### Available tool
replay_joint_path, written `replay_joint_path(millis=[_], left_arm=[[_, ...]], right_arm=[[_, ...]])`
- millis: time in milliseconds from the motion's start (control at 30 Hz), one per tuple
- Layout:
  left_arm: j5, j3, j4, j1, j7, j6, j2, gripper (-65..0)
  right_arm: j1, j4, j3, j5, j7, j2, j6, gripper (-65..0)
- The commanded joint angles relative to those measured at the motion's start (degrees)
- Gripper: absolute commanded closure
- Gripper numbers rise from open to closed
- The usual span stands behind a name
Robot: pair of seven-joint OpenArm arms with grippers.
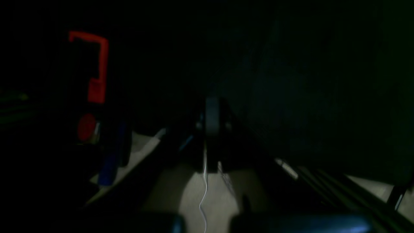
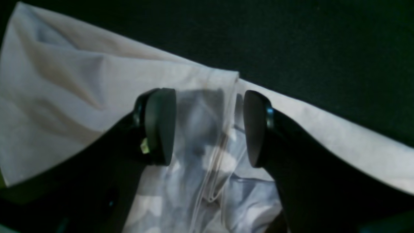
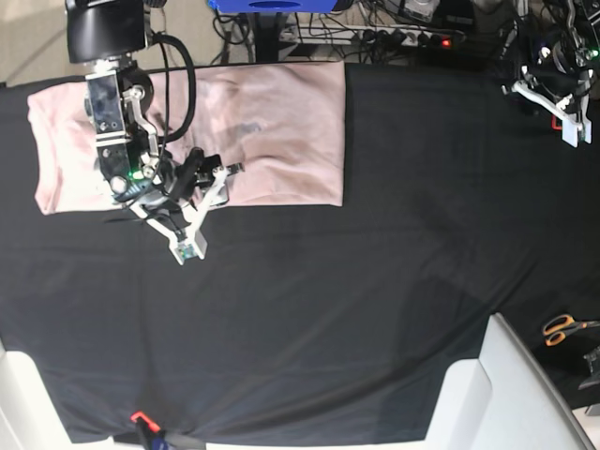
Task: Fold the T-shirt properly
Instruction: 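Flatten the folded shirt with the right gripper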
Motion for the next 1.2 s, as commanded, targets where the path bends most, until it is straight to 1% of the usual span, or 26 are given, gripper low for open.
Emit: replay_joint_path(millis=[0, 67, 200, 400, 467, 500, 533, 567, 633, 667, 700, 900, 967, 1033, 1167], left_arm=[[-0.1, -0.5, 0.8, -0.1, -0.9, -0.2, -0.7, 0.0], [-0.2, -0.4, 1.0, -0.1, -0.9, -0.2, -0.7, 0.0], [-0.2, -0.1, 1.0, -0.1, -0.9, -0.2, -0.7, 0.0], [-0.1, 0.0, 0.8, -0.1, -0.9, -0.2, -0.7, 0.0], [-0.1, 0.0, 0.8, -0.1, -0.9, -0.2, -0.7, 0.0], [0.0, 0.0, 0.8, -0.1, -0.9, -0.2, -0.7, 0.0], [0.0, 0.0, 0.8, -0.1, -0.9, -0.2, -0.7, 0.0], [0.0, 0.0, 0.8, -0.1, -0.9, -0.2, -0.7, 0.0], [0.0, 0.0, 0.8, -0.1, -0.9, -0.2, -0.7, 0.0], [0.0, 0.0, 0.7, -0.1, -0.9, -0.2, -0.7, 0.0], [0.0, 0.0, 0.7, -0.1, -0.9, -0.2, -0.7, 0.0], [0.1, 0.1, 0.3, -0.9, -0.7, -0.2, -0.7, 0.0], [0.1, 0.1, 0.0, -1.0, -0.7, -0.2, -0.7, 0.0], [0.1, 0.1, -0.2, -1.5, -0.7, -0.2, -0.7, 0.0], [0.1, 0.1, -0.2, -1.7, -0.7, -0.2, -0.7, 0.0]], right_arm=[[1.1, 0.6, 0.2, 0.2, 1.6, 0.1, 0.0, -31.4], [1.2, 0.5, 0.2, 0.2, 2.7, 0.1, 0.0, -31.4], [1.3, 0.3, 0.2, 0.2, 2.9, 0.1, 0.0, -31.2], [2.7, -4.6, 0.2, 0.2, 3.1, 0.1, 0.0, -31.2], [2.7, -4.7, 0.2, 0.2, 3.7, 0.1, 0.0, -31.1], [2.7, -4.6, 0.2, 0.2, 4.3, 0.1, 0.0, -29.9], [2.7, -4.6, 0.2, 0.2, 4.5, 0.1, 0.0, -25.8], [2.7, -4.7, 0.2, 0.2, 4.5, 0.1, 0.0, -21.0], [2.7, -4.7, 0.2, 0.2, 4.3, 0.1, 0.0, -8.6], [2.6, -4.7, 0.2, 0.2, 4.3, 0.1, 0.0, -4.2], [2.5, -4.6, 0.2, 0.2, 4.3, 0.1, 0.0, -1.2], [2.0, -3.6, 0.2, 0.2, 4.3, 0.1, 0.0, -0.2], [0.7, -1.2, 0.2, 0.2, 4.3, 0.1, -0.3, -0.2], [-0.5, 1.4, 2.0, 0.2, 4.2, 0.1, -0.4, -0.2], [-0.6, 2.2, 4.7, 0.2, 1.0, 0.1, -0.4, -0.3]])
